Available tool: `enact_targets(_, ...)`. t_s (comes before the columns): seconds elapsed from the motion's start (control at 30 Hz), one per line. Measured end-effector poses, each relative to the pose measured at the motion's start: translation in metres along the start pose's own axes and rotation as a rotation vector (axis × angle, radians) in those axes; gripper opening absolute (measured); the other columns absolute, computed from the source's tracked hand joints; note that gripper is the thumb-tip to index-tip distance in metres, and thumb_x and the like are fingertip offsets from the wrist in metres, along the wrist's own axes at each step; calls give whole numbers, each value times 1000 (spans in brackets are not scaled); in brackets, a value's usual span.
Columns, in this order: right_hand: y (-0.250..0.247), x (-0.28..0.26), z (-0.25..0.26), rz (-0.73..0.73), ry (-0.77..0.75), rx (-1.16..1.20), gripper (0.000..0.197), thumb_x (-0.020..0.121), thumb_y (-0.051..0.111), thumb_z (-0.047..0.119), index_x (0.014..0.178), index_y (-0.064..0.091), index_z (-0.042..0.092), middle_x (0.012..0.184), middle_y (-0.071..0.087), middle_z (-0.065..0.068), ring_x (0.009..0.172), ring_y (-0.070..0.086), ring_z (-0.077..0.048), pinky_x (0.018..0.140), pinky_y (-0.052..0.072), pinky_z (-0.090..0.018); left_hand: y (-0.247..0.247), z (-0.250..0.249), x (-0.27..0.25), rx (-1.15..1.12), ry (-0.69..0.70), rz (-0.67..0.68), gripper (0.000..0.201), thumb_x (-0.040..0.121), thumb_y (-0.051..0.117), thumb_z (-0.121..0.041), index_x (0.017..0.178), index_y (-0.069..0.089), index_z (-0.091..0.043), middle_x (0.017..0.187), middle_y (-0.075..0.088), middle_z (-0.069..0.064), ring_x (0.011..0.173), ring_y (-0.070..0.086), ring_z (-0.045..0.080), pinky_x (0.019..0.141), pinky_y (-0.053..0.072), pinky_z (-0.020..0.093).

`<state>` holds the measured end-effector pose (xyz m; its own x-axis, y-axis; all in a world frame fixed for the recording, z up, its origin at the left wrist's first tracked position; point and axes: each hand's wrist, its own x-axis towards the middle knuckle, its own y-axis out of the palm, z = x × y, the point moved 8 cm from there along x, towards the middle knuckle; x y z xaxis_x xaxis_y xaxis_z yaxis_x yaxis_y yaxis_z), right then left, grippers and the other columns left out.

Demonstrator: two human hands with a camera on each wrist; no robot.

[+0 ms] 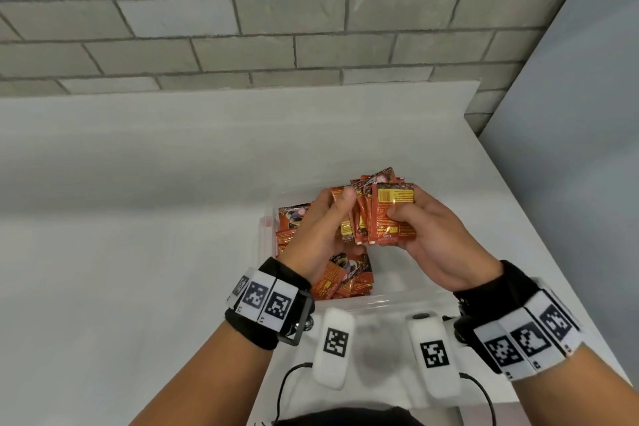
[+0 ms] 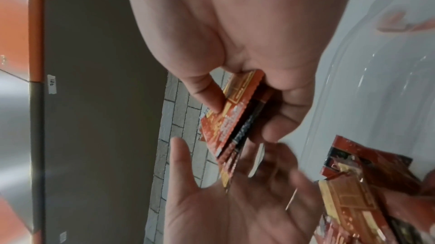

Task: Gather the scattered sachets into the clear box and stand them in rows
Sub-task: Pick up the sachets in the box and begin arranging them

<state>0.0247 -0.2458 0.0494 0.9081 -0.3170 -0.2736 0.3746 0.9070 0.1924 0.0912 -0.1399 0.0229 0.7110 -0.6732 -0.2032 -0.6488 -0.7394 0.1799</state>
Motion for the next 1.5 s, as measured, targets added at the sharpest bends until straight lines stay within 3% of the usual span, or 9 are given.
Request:
enact_targets(0.13, 13, 1, -1, 73, -30, -130, 27, 95, 47, 5, 121, 54, 12, 110, 68, -6, 100, 65, -15, 84, 52, -25, 14, -4, -2, -143, -23, 88, 32, 84, 61, -34, 111, 64, -18, 103, 72, 3, 98, 68, 21, 80, 56, 36)
enact_targets(0.27, 19, -2, 2, 115, -98, -503, 19, 93, 54, 16, 110, 55, 25, 108, 60, 5, 107, 57, -8, 88, 49, -18, 22, 0, -2, -332, -97, 96, 41, 90, 56, -5, 130, 51, 0, 98, 70, 11, 88, 69, 21, 71, 58, 32)
enact_targets(0.33, 11, -4, 8, 19, -155, -848, 43, 89, 59, 32, 130, 44, 31, 130, 43, 6, 125, 39, -11, 104, 36, -25, 19, 1, -1, -354, -118, 70, 23, 93, 48, 2, 112, 61, 3, 87, 71, 12, 76, 70, 21, 62, 56, 29)
enact_targets(0.43, 16, -16, 25, -62, -320, -1022, 87, 80, 67, 44, 149, 17, 31, 151, 20, 9, 135, 16, -6, 111, 18, -34, 16, 4, 1, -377, -147, 37, 20, 90, 43, 4, 89, 63, 7, 77, 68, 17, 66, 67, 24, 58, 56, 28)
enact_targets(0.6, 41, -23, 16, 208, -422, -1157, 122, 64, 84, 40, 141, -11, 45, 153, 7, 16, 128, 1, 12, 103, 3, -16, 27, 9, -2, -422, -234, 73, 2, 70, 55, -7, 70, 55, -5, 58, 54, 7, 49, 56, 17, 47, 46, 23)
enact_targets(0.8, 29, -16, 20, 99, -460, -1150, 99, 67, 83, 36, 147, 26, 25, 135, 40, 9, 122, 33, -1, 102, 16, -25, 34, 6, -3, -517, -157, 184, 15, 64, 66, -15, 77, 74, -13, 74, 67, 7, 69, 65, 17, 64, 53, 27)
enact_targets(1.17, 27, -14, 15, 108, -449, -1093, 90, 63, 83, 37, 139, 38, 23, 119, 44, 12, 115, 44, -8, 101, 38, -43, 31, 12, 0, -463, -123, 157, 18, 72, 59, -1, 87, 66, -9, 77, 66, 7, 73, 65, 20, 68, 53, 30)
enact_targets(1.33, 11, -17, 20, 87, -408, -842, 84, 69, 79, 47, 139, 33, 38, 130, 42, 17, 121, 40, -2, 96, 37, -20, 22, 12, -1, -488, -98, 172, 21, 75, 61, -3, 95, 67, -5, 83, 70, 11, 76, 69, 23, 65, 57, 33)
enact_targets(1.5, -9, -11, 18, 21, -296, -785, 71, 77, 74, 33, 138, 38, 34, 108, 52, 14, 94, 56, -5, 74, 48, -19, 18, 17, -2, -430, -123, 205, 69, 64, 87, -29, 123, 60, -9, 114, 65, 22, 99, 66, 32, 75, 58, 41)
